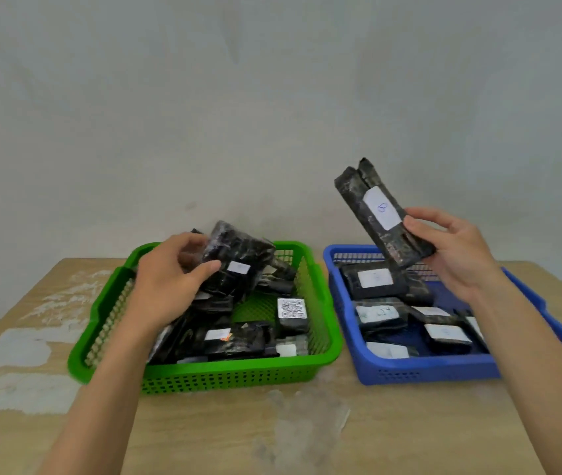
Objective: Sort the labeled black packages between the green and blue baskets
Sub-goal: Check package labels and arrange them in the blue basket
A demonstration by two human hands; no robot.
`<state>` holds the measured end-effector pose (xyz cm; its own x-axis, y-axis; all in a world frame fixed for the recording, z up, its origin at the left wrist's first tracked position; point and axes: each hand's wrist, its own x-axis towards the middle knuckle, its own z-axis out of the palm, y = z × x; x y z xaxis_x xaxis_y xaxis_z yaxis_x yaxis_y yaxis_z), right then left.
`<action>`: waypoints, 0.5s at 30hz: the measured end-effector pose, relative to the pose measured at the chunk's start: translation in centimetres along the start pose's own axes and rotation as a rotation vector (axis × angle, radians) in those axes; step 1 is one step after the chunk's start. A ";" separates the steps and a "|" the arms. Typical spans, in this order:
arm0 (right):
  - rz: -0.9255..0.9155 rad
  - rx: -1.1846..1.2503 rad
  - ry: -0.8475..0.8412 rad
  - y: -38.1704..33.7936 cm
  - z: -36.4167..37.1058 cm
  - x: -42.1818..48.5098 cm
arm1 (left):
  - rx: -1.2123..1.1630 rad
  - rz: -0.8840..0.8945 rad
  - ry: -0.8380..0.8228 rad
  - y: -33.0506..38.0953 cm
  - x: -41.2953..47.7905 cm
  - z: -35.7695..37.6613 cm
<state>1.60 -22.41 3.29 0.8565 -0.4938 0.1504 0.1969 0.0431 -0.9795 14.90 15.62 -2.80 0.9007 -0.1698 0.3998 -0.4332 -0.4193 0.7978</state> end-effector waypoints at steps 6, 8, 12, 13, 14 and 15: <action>-0.023 0.005 0.305 -1.3 -10.3 -1.0 | -0.298 -0.006 0.052 5.0 0.1 4.4; -0.040 -0.104 0.375 -1.4 -12.9 -1.2 | -0.359 -0.017 -0.012 6.9 0.5 7.0; -0.073 -0.434 0.411 -0.2 -15.9 -0.6 | -0.341 -0.057 -0.158 10.5 2.0 12.8; -0.053 -0.554 0.396 0.3 -16.1 -0.3 | -0.312 -0.058 -0.189 11.5 2.3 14.2; -0.026 -0.673 0.379 0.9 -16.4 -0.1 | -0.292 -0.056 -0.216 12.4 2.6 15.5; -0.003 -0.775 0.367 1.5 -16.6 0.2 | -0.277 -0.050 -0.236 13.3 2.9 16.7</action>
<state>-5.89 -36.82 -0.33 0.6212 -0.7488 0.2310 -0.2978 -0.4982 -0.8143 12.28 -5.39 1.43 0.8895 -0.3699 0.2682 -0.3519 -0.1804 0.9185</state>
